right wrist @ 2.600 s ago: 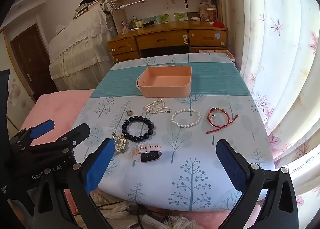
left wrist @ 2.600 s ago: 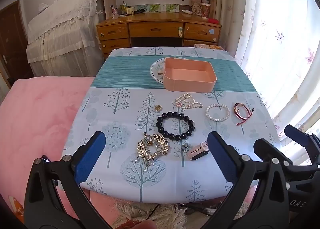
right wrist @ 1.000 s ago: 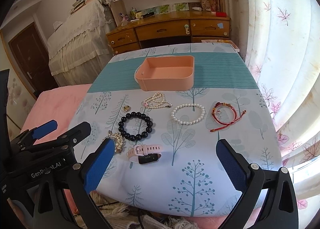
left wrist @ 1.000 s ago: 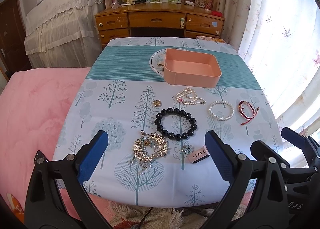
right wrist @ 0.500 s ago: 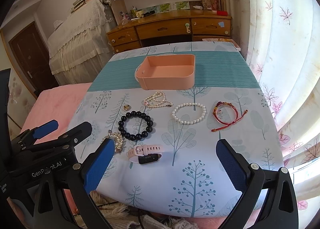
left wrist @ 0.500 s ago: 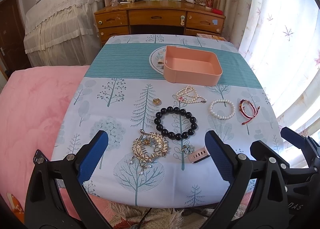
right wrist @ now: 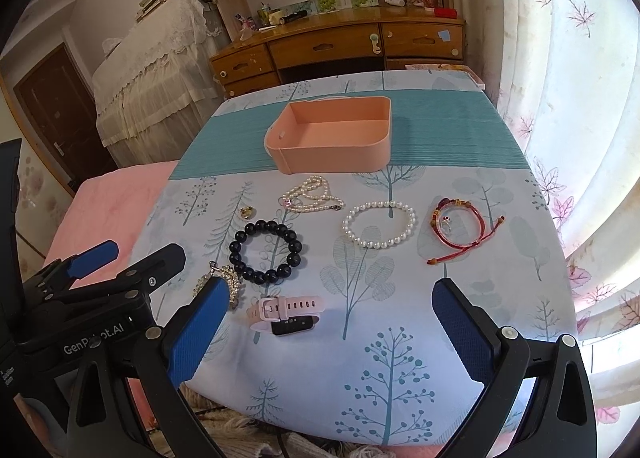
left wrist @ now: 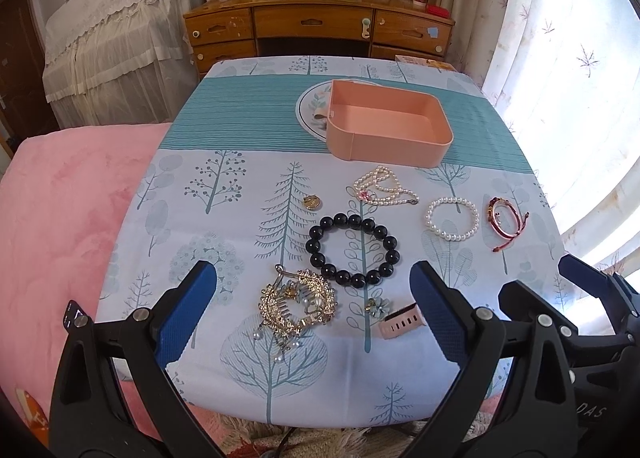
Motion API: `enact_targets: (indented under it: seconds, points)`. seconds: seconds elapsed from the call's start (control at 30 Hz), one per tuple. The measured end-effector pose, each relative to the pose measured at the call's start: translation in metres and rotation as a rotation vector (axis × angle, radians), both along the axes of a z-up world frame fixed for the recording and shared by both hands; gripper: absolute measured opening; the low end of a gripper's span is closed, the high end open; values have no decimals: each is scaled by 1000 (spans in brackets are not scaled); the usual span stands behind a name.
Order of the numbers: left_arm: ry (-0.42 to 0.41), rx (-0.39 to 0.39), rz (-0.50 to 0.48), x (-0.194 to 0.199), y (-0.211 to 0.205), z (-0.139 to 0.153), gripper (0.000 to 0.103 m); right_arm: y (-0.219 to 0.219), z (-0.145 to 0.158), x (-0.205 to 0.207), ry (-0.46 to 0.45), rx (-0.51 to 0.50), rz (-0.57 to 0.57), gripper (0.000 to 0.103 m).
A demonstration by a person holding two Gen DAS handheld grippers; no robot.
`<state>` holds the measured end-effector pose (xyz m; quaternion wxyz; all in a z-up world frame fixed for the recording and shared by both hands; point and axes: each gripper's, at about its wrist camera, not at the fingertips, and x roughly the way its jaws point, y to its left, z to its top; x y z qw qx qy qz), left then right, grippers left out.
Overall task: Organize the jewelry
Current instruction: 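Move the right tool to the red string bracelet and close on it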
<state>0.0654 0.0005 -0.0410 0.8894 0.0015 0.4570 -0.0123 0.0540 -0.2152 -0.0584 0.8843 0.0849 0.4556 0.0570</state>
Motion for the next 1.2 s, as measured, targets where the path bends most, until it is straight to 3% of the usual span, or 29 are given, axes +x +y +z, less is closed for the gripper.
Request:
enact_targets:
  seconds: [0.3, 0.5, 0.73, 0.83, 0.9, 0.97, 1.0, 1.2]
  points:
    - [36, -7, 8, 34, 4, -8, 97, -7, -15, 33, 46, 24, -3, 102]
    - [10, -13, 64, 59, 22, -7, 97, -20, -18, 56, 25, 26, -33, 102]
    - [-41, 34, 95, 83, 41, -3, 97, -37, -15, 78, -31, -121, -61, 102]
    - [-74, 50, 73, 88, 47, -3, 97, -56, -13, 87, -47, -131, -96, 102]
    - [-88, 60, 49, 93, 48, -3, 97, -73, -13, 91, -50, -123, -122, 99]
    - [-92, 59, 21, 99, 49, -5, 97, -86, -17, 96, -38, -123, -138, 80]
    - [-92, 59, 6, 101, 48, -5, 97, -94, -20, 99, -23, -122, -145, 75]
    - [-83, 60, -77, 106, 32, -13, 97, -141, -45, 112, 70, -73, -221, 72]
